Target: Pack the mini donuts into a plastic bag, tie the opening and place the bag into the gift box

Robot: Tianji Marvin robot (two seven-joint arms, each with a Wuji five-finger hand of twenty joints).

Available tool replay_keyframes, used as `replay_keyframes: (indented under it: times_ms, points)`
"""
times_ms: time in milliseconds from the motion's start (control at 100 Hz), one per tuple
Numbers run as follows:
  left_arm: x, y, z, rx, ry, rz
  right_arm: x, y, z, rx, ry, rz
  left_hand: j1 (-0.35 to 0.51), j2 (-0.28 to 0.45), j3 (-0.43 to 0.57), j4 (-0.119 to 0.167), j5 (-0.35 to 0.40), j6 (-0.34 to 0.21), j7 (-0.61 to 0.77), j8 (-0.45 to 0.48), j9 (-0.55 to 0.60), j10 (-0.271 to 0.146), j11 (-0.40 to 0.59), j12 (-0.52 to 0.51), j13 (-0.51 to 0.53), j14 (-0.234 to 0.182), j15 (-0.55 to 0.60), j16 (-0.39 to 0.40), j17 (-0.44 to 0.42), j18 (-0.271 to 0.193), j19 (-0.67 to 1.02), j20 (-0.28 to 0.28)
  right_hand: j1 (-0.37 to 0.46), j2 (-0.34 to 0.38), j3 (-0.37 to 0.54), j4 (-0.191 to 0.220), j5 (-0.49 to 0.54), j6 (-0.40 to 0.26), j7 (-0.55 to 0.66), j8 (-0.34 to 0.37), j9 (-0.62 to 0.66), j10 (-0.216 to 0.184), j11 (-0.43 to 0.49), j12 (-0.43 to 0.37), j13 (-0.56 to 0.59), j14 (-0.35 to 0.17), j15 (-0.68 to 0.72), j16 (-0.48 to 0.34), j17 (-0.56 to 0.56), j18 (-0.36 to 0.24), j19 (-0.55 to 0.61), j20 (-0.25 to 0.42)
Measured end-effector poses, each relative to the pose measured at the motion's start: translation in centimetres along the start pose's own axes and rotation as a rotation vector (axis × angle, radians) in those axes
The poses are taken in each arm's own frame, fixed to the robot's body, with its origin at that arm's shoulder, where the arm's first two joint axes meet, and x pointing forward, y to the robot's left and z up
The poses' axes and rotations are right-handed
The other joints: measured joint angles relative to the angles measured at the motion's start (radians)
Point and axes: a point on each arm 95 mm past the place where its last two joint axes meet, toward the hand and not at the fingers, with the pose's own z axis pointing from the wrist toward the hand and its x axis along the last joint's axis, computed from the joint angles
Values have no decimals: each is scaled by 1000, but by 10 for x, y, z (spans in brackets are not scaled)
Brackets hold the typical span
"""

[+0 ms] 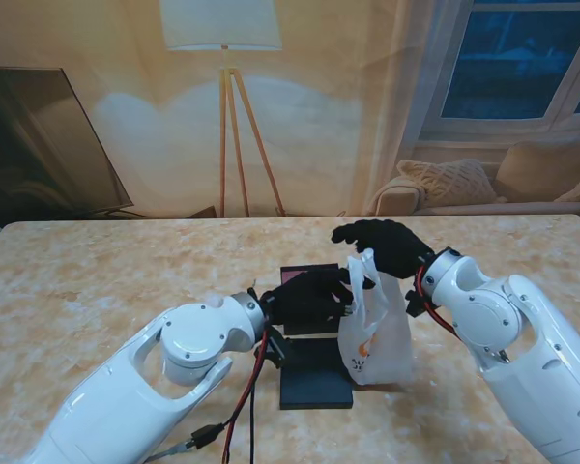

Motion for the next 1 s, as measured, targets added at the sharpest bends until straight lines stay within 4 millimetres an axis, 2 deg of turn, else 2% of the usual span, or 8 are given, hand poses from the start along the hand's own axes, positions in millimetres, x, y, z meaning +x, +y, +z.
replay_keyframes:
  times_ms: [140, 320, 470, 590, 730, 910, 970, 1000]
  points:
    - [3, 2, 0, -1, 5, 9, 0, 0, -1, 1, 15, 28, 0, 8, -20, 0, 29, 18, 10, 65, 0, 0, -13, -6, 0, 0, 0, -7, 0, -1, 16, 0, 0, 0, 11, -1, 0, 0, -8, 0, 0, 0, 0, 0, 0, 0, 1, 0, 0, 0, 1, -3]
    - [6, 5, 4, -28, 0, 3, -4, 1, -4, -2, 5, 24, -18, 7, -21, 0, 27, 10, -32, 59, -5, 16, -69, -16, -4, 4, 0, -8, -6, -1, 17, 0, 11, -15, 24, -5, -2, 0, -26, 0, -12, 0, 9, 0, -2, 0, 1, -2, 0, 0, 1, -6]
    - [9, 10, 8, -44, -2, 71, -9, -1, -11, 9, -15, 30, -67, 7, 20, 0, 27, -2, -37, 50, -123, 50, -87, -65, -117, 62, -111, -8, -61, 25, 8, 52, 11, -32, 47, -10, -15, 15, -51, -11, -35, 2, 3, -11, -28, 0, -9, -3, -13, 0, 1, -8]
    - [10, 11, 9, -71, -11, 138, -11, -4, -16, 63, -31, 4, -74, 5, 37, 0, 29, 8, -42, 50, -127, 50, -88, -52, -122, 71, -137, -8, -43, 19, 8, 73, 25, -70, 66, -16, -48, 27, -70, -13, -56, 3, -17, -13, -40, 0, -30, -16, -24, 0, -10, -17]
    - [12, 11, 11, -50, -36, 208, -13, -4, -21, 108, -39, -50, -52, 4, 15, 0, 81, 55, -42, 50, 14, 36, -81, -17, 8, 70, -61, -8, 89, -4, 112, 69, 50, -100, 77, -28, -65, 40, -94, -28, -67, 5, -29, -22, -52, 1, -54, -27, -29, 0, -20, -19]
    - [17, 10, 11, -63, -21, 178, -11, -3, -17, 92, -28, -46, -51, 4, 26, 0, 80, 50, -46, 40, 10, 9, -16, 27, -1, 37, -11, -15, 91, -51, 132, 54, 61, -101, 77, -29, -77, 53, -113, -43, -67, 5, -30, -24, -51, 1, -55, -28, -28, -2, -22, -28]
    - [17, 10, 12, -61, -19, 159, -11, -2, -16, 89, -29, -68, -50, 4, 35, 0, 79, 49, -46, 40, -14, 3, 17, 42, -30, 37, 1, -2, 60, -52, 134, 55, 61, -101, 78, -30, -77, 64, -115, -48, -67, 6, -30, -24, -51, 1, -55, -28, -27, -2, -22, -29]
    - [17, 9, 12, -63, -22, 136, -11, -1, -16, 95, -31, -105, -40, 5, 38, 0, 76, 38, -57, 39, -40, 3, 30, 58, -58, 48, 1, 12, 29, -52, 122, 84, 62, -101, 78, -35, -86, 68, -122, -50, -69, 11, -30, -24, -51, 1, -56, -28, -27, -2, -24, -29]
